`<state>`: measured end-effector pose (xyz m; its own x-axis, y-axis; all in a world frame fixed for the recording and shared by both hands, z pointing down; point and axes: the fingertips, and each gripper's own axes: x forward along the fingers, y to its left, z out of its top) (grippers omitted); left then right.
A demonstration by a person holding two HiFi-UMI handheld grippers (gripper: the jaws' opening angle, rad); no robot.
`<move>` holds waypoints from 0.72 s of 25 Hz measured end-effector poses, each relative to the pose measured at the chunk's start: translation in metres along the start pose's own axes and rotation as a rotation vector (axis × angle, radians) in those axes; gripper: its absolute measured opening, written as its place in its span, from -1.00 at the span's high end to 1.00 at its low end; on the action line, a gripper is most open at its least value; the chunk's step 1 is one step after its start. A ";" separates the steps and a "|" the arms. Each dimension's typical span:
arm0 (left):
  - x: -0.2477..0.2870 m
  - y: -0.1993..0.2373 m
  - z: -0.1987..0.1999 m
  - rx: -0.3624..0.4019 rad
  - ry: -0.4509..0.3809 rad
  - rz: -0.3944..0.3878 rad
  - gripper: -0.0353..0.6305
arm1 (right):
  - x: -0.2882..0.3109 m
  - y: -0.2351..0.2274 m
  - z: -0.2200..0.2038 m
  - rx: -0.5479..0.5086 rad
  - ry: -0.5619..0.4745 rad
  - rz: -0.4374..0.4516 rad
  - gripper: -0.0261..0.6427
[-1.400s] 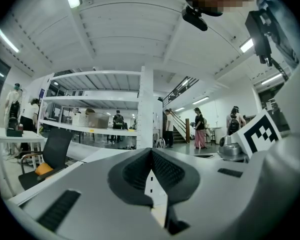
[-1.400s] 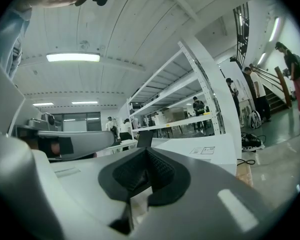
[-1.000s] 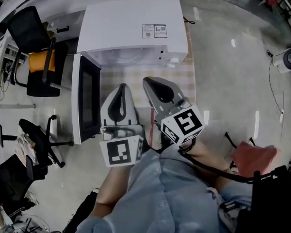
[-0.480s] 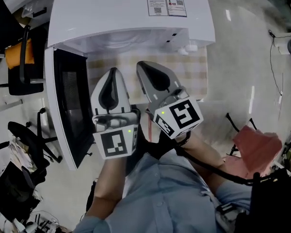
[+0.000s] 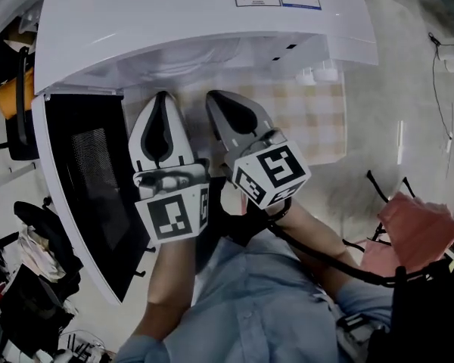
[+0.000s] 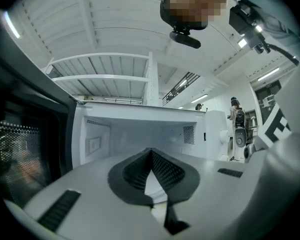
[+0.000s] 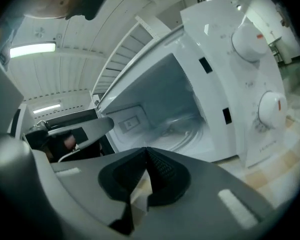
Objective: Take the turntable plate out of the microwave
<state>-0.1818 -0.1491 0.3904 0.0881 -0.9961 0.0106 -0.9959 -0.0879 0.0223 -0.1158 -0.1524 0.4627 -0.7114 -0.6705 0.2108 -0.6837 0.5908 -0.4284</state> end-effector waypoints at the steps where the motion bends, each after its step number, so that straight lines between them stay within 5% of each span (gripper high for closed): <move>1: 0.001 -0.001 0.000 0.004 -0.003 -0.002 0.88 | 0.003 -0.002 -0.005 0.017 0.008 -0.001 0.92; 18: 0.003 0.021 0.003 -0.028 0.033 0.023 0.87 | 0.048 -0.010 -0.034 0.407 0.089 0.068 0.45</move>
<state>-0.2024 -0.1541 0.3881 0.0663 -0.9968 0.0443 -0.9967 -0.0641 0.0499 -0.1484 -0.1751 0.5070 -0.7758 -0.5846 0.2374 -0.5276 0.3947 -0.7522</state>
